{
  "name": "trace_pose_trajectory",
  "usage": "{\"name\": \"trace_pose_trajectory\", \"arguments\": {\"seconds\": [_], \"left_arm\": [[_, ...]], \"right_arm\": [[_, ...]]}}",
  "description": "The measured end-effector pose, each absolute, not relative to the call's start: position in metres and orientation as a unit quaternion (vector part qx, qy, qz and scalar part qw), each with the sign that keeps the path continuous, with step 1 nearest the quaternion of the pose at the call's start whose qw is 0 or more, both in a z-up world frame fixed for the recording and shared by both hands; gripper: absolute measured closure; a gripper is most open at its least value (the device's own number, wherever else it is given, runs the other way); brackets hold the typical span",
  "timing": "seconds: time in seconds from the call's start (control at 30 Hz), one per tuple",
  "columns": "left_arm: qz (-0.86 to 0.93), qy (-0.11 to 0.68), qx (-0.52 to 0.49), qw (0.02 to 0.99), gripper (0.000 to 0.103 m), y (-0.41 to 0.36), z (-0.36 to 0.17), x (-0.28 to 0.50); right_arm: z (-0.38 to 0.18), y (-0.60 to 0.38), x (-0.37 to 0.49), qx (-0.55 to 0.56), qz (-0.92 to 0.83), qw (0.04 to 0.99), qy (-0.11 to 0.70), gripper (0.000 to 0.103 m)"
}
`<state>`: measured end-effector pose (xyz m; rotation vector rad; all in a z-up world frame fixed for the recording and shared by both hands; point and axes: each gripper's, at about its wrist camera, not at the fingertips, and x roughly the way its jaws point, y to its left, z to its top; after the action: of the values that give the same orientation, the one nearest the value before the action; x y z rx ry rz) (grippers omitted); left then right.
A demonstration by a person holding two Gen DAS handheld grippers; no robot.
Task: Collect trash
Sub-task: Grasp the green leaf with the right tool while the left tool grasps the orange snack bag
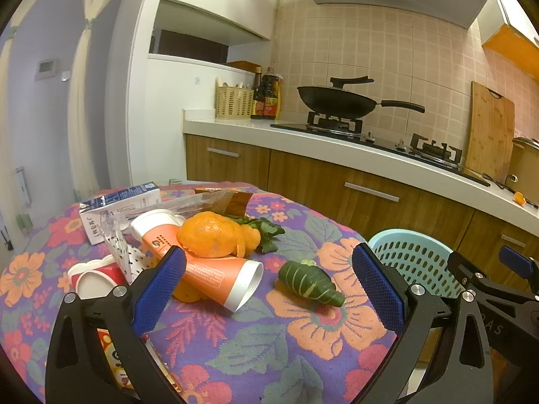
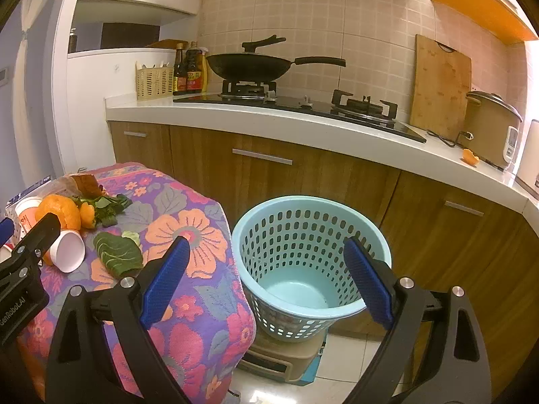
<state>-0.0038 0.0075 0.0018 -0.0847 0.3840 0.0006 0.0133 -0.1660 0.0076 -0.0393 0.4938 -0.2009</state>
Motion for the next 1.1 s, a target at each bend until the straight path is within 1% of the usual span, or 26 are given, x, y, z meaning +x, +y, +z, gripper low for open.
{"name": "trace_pose_trajectory", "arguments": {"seconds": [0.33,0.5,0.6,0.83,0.93,1.0,1.03,1.1], "left_arm": [[-0.004,0.191,-0.047,0.98,0.007,0.01,0.003,-0.008],[0.022,0.175,-0.025,0.984,0.008,0.027,0.015,-0.04],[0.051,0.182,-0.03,0.982,0.008,0.049,0.018,-0.053],[0.126,0.246,-0.089,0.957,0.008,0.121,-0.004,-0.071],[0.114,0.292,-0.155,0.937,0.009,0.151,-0.022,-0.068],[0.1,0.312,-0.184,0.927,0.009,0.162,-0.031,-0.065],[0.093,0.321,-0.197,0.922,0.012,0.165,-0.035,-0.062],[0.085,0.343,-0.212,0.911,0.013,0.168,-0.043,-0.057]], "right_arm": [[0.005,-0.163,0.015,-0.02,-0.077,0.966,0.246,0.02],[0.005,-0.158,0.02,-0.021,-0.051,0.969,0.242,0.023],[0.006,-0.152,0.025,-0.022,-0.029,0.97,0.241,0.024],[-0.001,-0.117,0.042,-0.044,0.084,0.964,0.249,0.024],[-0.011,-0.094,0.052,-0.072,0.126,0.955,0.259,0.024],[-0.02,-0.082,0.061,-0.092,0.155,0.945,0.272,0.024],[-0.025,-0.077,0.066,-0.104,0.159,0.941,0.279,0.024],[-0.03,-0.071,0.071,-0.115,0.166,0.935,0.29,0.024]]}}
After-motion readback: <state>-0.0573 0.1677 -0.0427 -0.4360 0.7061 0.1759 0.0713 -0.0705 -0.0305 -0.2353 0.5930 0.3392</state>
